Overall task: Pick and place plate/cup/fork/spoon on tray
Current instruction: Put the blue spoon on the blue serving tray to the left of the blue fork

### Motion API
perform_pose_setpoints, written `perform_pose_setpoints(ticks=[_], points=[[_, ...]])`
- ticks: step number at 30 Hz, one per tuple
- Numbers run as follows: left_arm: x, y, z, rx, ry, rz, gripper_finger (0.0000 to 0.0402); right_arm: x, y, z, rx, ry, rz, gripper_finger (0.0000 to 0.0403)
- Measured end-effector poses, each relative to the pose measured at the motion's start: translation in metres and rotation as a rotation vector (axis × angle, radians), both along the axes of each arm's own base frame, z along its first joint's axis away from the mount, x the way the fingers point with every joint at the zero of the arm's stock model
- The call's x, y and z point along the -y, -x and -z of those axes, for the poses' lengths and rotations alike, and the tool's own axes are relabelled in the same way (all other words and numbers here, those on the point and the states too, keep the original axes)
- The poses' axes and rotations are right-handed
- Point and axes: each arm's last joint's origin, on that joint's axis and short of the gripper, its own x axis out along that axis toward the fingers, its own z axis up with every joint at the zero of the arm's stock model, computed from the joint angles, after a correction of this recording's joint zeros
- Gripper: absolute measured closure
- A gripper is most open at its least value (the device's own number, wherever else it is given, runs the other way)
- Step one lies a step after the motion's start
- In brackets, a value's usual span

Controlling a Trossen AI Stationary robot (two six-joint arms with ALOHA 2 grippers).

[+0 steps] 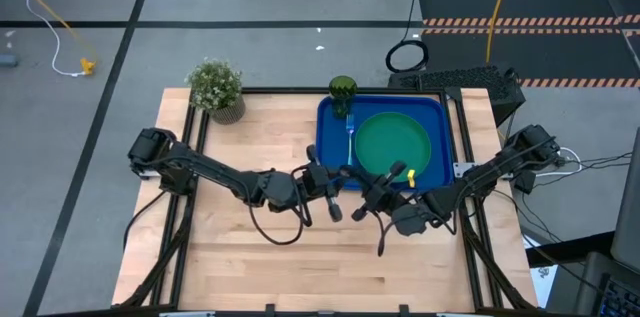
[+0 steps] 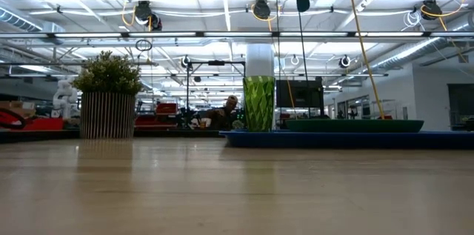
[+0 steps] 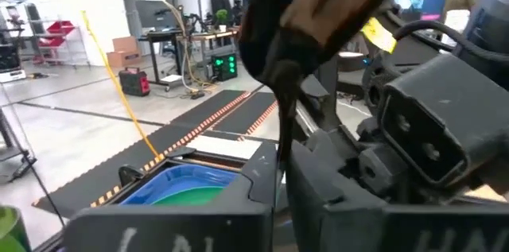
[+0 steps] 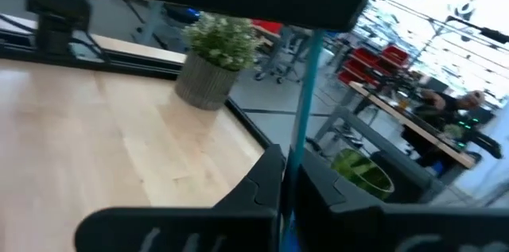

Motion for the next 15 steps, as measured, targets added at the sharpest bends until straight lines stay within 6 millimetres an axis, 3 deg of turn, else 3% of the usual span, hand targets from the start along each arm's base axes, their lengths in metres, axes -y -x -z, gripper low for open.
perform_pose_setpoints(ticks=[7,12,15], points=[[0.001,0.006,-0.010,-0.014,-0.024,0.084,0.0386,-0.003,0.002,-0.004,-0.002,-0.010,-0.067,0.0350],[0.001,0.016,-0.028,0.017,-0.024,0.286,0.0392,-0.011,0.011,-0.016,0.022,-0.039,-0.187,0.0291],[0.000,0.017,-0.030,0.016,-0.022,0.397,0.0392,-0.015,0.017,-0.026,0.060,-0.098,-0.308,0.0264]])
